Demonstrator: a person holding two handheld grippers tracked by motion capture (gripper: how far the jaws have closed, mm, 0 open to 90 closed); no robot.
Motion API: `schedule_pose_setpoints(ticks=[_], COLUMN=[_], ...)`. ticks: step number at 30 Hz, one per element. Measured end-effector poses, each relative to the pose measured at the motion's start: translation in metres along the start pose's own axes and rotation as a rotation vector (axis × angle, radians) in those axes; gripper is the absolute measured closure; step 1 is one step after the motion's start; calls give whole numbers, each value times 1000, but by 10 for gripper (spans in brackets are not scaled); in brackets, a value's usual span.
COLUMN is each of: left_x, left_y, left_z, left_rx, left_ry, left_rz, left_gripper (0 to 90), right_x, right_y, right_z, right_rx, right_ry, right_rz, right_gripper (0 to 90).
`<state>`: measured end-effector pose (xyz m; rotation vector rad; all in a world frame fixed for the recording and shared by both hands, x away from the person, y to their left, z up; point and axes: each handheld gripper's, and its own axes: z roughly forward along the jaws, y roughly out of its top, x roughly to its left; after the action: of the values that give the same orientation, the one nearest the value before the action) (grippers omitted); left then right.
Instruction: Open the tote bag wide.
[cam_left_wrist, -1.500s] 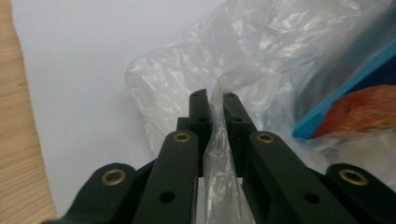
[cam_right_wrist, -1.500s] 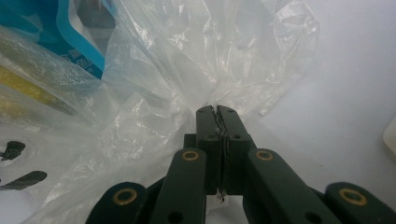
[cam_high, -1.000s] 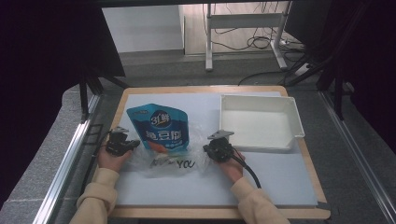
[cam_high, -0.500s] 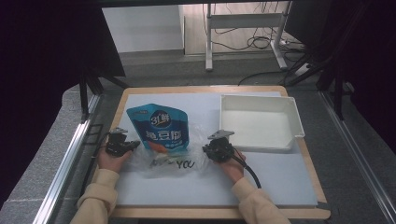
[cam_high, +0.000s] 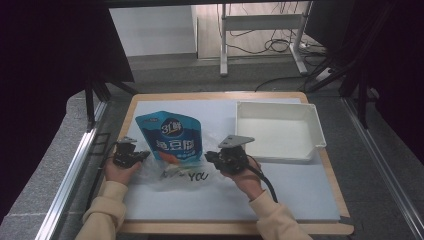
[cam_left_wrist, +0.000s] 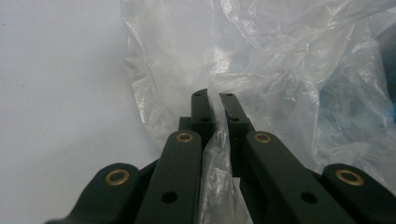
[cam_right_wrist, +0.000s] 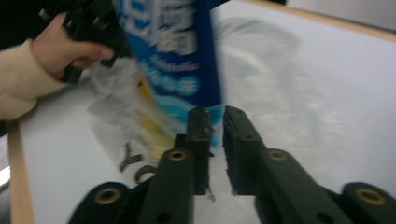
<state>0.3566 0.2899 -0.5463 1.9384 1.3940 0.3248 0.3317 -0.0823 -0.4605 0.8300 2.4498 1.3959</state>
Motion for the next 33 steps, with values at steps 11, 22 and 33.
schedule_pose_setpoints(ticks=[11, 22, 33], left_x=[-1, -2, -3], left_y=[0, -1, 0], left_z=[0, 0, 0], left_rx=[-3, 0, 2], left_ry=[-3, -6, -2], left_rz=[2, 3, 3], left_gripper=[872, 869, 867], right_x=[15, 28, 39], right_y=[-28, -42, -9], right_z=[69, 69, 79], right_rx=[195, 245, 171], right_ry=[27, 123, 109], right_rz=[-43, -69, -60], right_gripper=[889, 889, 883])
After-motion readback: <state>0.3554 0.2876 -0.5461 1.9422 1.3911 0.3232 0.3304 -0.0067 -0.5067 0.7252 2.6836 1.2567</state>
